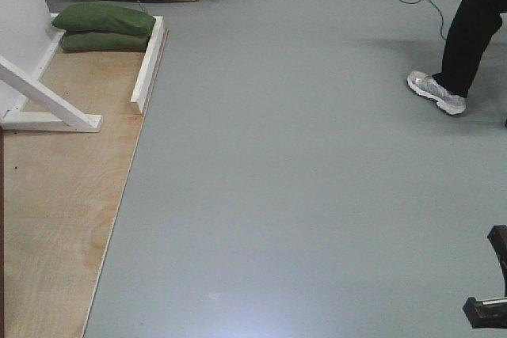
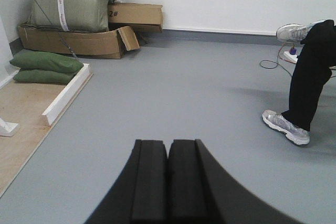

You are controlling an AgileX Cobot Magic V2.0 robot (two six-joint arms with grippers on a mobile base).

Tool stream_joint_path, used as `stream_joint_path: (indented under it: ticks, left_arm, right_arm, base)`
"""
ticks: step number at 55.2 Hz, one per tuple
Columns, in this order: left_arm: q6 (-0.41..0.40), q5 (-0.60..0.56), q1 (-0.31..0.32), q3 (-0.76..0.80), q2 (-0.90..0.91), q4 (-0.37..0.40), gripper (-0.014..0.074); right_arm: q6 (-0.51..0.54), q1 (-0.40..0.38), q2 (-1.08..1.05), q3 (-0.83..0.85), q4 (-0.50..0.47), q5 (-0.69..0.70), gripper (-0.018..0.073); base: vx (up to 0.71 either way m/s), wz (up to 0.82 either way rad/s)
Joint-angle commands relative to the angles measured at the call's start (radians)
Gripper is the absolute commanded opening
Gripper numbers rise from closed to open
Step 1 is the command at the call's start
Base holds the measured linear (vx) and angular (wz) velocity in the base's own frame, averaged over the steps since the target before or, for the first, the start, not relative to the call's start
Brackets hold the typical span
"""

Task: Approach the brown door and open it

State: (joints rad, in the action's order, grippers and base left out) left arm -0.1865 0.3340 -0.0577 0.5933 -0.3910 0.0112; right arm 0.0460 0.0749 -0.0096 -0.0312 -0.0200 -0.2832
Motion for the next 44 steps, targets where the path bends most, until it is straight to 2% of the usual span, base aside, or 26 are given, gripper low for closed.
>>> stream_joint_path:
  ticks: [1, 17, 22, 28, 33, 40, 44]
  left_arm:
    - [-0.009, -0.079, -0.035, 0.121, -0.088, -0.003, -0.0003]
    - [-0.003, -0.084, -0.17, 0.378, -0.244, -0.017, -0.0003]
    - [0.017, -0.097, -0.209, 0.461, -0.283, -0.104, -0.0003]
    - [-0.007, -0.103, -0.253, 0.568, -0.359, -0.191, -0.0003]
    - [-0.101, -0.07, -0.3, 0.693, -0.448, -0.211, -0.0003]
    - [-0.235, 0.036, -0.379, 0.849, -0.569, -0.211, -0.0003]
    - [-0.284, 0.098, -0.429, 0.914, -0.622, -0.211, -0.0003]
  right_arm:
    - [0.006, 0.0, -0.014, -0.005, 0.007, 0.082, 0.0]
    - [0.006, 0.0, -0.014, -0.005, 0.007, 0.082, 0.0]
    - [0.006, 0.0, -0.014, -0.005, 0.007, 0.082, 0.0]
    - [0.006, 0.0, -0.014, -0.005, 0.007, 0.082, 0.0]
    - [0.006, 0.0, -0.014, -0.005, 0.007, 0.082, 0.0]
    - [0.006, 0.0, -0.014, -0.005, 0.007, 0.082, 0.0]
    - [0.006, 0.0, -0.014, -0.005, 0.007, 0.082, 0.0]
  base:
    - [0.0, 0.0]
    - [0.0, 0.0]
    - [0.0, 0.0]
    - [0.0, 0.0]
    - [0.0, 0.0]
    - [0.0, 0.0]
    - [0.0, 0.0]
